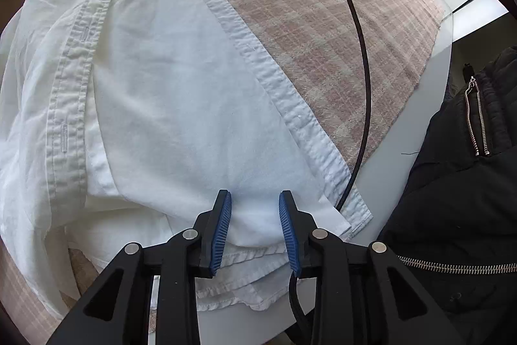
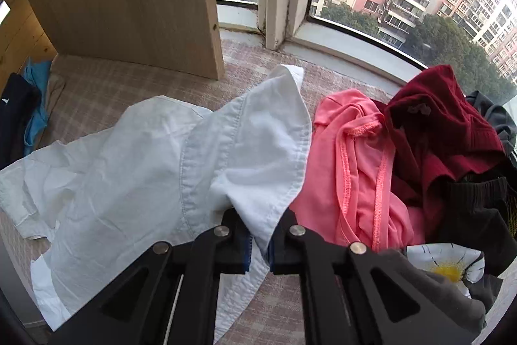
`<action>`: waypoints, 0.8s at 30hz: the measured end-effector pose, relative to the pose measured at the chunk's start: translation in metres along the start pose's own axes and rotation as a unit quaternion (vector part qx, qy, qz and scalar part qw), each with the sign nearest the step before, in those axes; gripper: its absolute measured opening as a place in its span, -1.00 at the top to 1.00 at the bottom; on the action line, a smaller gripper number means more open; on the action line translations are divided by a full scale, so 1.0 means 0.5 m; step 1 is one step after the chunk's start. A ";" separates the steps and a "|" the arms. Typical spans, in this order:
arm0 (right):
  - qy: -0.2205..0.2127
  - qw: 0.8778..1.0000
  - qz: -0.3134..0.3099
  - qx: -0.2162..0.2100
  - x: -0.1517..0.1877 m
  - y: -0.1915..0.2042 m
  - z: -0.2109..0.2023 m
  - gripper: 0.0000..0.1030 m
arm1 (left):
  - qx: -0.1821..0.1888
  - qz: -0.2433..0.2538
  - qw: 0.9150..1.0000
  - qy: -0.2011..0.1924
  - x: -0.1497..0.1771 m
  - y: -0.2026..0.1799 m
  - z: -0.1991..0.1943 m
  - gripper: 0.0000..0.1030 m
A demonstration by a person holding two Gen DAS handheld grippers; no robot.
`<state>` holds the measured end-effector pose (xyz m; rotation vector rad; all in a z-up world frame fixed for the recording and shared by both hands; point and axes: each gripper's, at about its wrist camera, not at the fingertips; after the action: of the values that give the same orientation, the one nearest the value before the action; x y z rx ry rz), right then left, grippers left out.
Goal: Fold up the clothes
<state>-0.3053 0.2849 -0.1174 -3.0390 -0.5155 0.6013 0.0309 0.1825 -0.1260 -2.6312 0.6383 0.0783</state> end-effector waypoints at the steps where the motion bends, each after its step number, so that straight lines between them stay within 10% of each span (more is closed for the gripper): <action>1: 0.003 1.000 0.003 0.002 0.013 -0.014 0.000 0.67 | 0.003 -0.006 1.000 -0.001 0.004 0.002 -0.004 0.43; 5: 0.017 1.000 0.015 0.011 0.067 -0.070 -0.002 0.26 | 0.006 -0.037 0.999 -0.032 0.043 0.016 -0.054 0.43; 14: 0.015 0.997 -0.038 -0.070 0.249 0.009 -0.047 0.24 | -0.076 -0.165 0.977 -0.113 0.197 0.113 -0.192 0.43; 24: 0.131 0.950 -0.203 -0.196 0.533 0.291 -0.101 0.24 | -0.127 -0.068 0.987 -0.065 0.166 0.146 -0.143 0.41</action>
<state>-0.0079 0.2350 -0.1788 -3.1255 -1.3372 0.0781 0.0691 0.0586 -0.1027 -2.8774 0.4266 0.3054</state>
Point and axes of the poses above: each gripper's, at about its wrist camera, not at the fingertips, and z roughly the way its jaws point, y to its left, x to its underside, and after that the axes turned 11 degrees about x, right-handed
